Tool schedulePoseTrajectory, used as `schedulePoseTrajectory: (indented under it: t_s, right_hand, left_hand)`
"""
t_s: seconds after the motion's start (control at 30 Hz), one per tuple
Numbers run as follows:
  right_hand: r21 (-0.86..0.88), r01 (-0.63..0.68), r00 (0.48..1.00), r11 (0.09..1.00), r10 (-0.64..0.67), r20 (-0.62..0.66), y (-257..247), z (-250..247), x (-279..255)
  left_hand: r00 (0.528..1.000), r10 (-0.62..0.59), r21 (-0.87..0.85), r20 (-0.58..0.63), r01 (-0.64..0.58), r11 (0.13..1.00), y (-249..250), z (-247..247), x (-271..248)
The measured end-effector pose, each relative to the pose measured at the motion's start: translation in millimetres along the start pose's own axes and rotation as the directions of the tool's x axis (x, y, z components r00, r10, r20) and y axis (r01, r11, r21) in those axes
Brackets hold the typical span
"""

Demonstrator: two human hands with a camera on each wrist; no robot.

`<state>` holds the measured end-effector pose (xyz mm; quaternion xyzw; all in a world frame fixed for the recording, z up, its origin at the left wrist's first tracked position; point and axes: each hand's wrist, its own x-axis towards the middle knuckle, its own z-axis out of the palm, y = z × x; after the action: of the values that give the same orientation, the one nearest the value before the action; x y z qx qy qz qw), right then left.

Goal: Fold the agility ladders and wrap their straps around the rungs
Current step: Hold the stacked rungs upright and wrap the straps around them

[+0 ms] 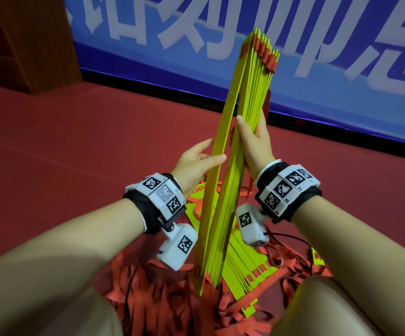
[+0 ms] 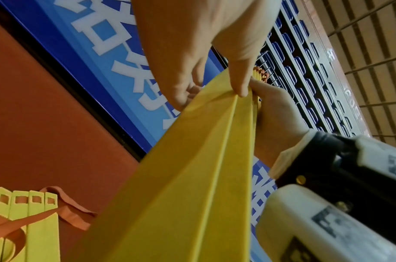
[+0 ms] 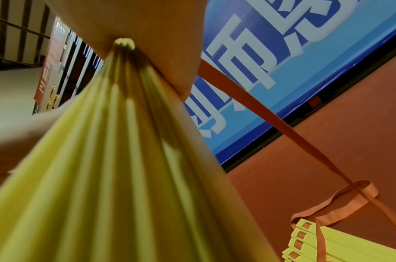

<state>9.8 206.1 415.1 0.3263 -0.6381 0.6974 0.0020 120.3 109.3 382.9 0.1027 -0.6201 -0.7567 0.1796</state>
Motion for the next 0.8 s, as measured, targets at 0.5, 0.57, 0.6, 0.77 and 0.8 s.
schedulePoseTrajectory:
  t_s: [0.5,0.57,0.6,0.77,0.8]
  right_hand:
    - [0.143,-0.055,0.996,0.988,0.064,-0.063,-15.5,15.0,-4.0]
    - [0.084,-0.051,0.998,0.995,0.055,-0.040,-16.3,15.3,-3.2]
    - [0.039,-0.045,0.999,0.998,0.046,-0.017,-17.5,14.7,-2.6]
    - [-0.030,-0.033,0.997,0.999,0.035,0.073,-19.7,1.3,11.1]
    - [-0.009,-0.042,0.996,0.999,0.043,0.079,-18.6,-2.5,13.6]
  left_hand:
    - [0.946,0.241,0.387,0.217,-0.309,0.869,-9.9,18.4,-22.7]
    - [0.942,0.255,0.401,0.217,-0.324,0.857,-9.9,15.9,-19.9]
    - [0.938,0.268,0.413,0.221,-0.339,0.846,-9.5,14.9,-19.1]
    - [0.922,0.274,0.483,0.273,-0.378,0.789,-16.2,5.6,-21.5]
    - [0.924,0.264,0.486,0.276,-0.372,0.791,-17.3,3.0,-21.9]
